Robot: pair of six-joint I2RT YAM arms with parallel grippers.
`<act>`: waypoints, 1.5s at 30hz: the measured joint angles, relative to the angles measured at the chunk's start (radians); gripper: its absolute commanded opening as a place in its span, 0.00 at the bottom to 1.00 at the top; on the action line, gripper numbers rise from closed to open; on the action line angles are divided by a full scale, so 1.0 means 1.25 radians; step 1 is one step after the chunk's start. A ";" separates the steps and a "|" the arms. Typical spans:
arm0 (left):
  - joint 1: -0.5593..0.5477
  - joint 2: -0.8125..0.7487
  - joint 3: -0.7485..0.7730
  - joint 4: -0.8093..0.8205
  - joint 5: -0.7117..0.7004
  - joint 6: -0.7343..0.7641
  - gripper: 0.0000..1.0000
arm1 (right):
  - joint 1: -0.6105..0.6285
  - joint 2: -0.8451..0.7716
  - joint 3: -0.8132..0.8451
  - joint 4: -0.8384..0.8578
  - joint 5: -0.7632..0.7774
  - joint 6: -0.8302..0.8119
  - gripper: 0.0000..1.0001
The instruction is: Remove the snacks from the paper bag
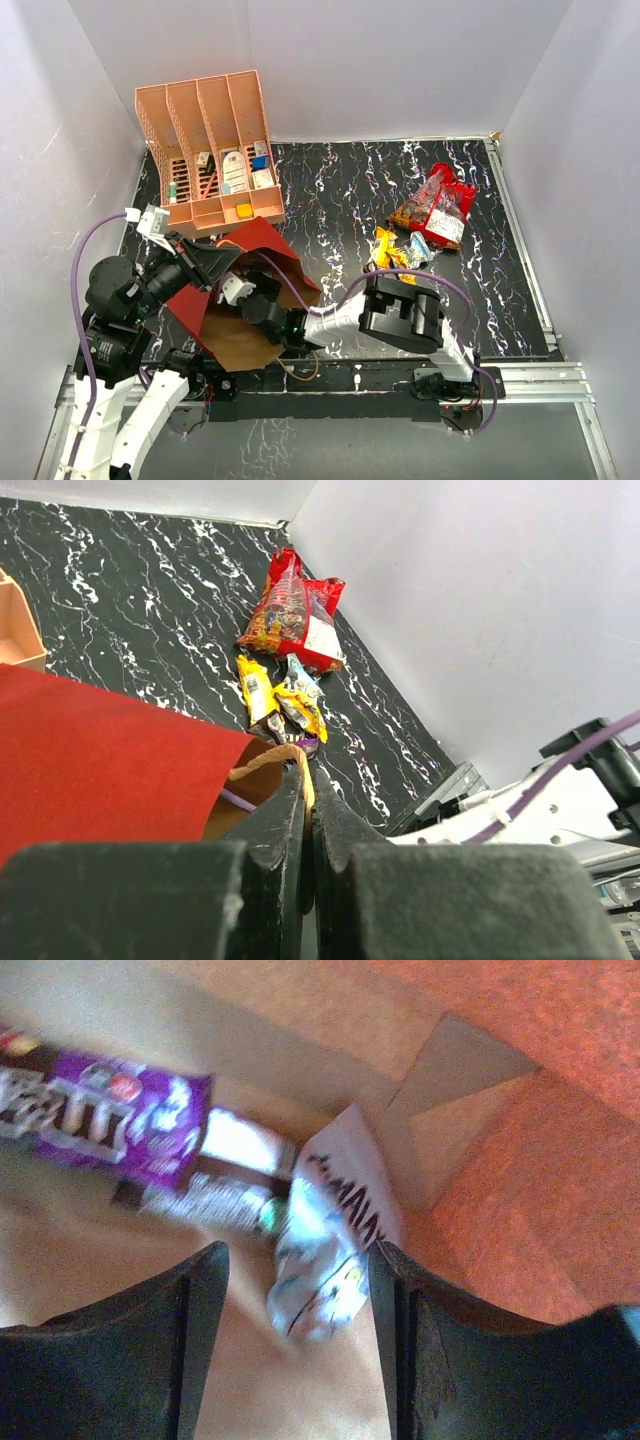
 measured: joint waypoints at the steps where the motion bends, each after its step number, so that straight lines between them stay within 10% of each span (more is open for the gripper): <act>1: 0.000 0.000 0.006 -0.002 0.002 0.002 0.00 | -0.007 0.007 0.005 0.010 0.002 -0.005 0.62; 11: 0.000 -0.011 0.018 -0.002 0.017 0.003 0.00 | -0.075 0.119 0.088 0.067 0.002 -0.038 0.62; 26: 0.001 -0.059 -0.038 -0.007 -0.013 0.011 0.00 | -0.110 0.120 0.121 -0.007 -0.053 0.049 0.08; 45: 0.000 -0.060 -0.132 0.078 -0.005 0.001 0.00 | -0.038 -0.092 -0.088 -0.028 -0.123 0.135 0.07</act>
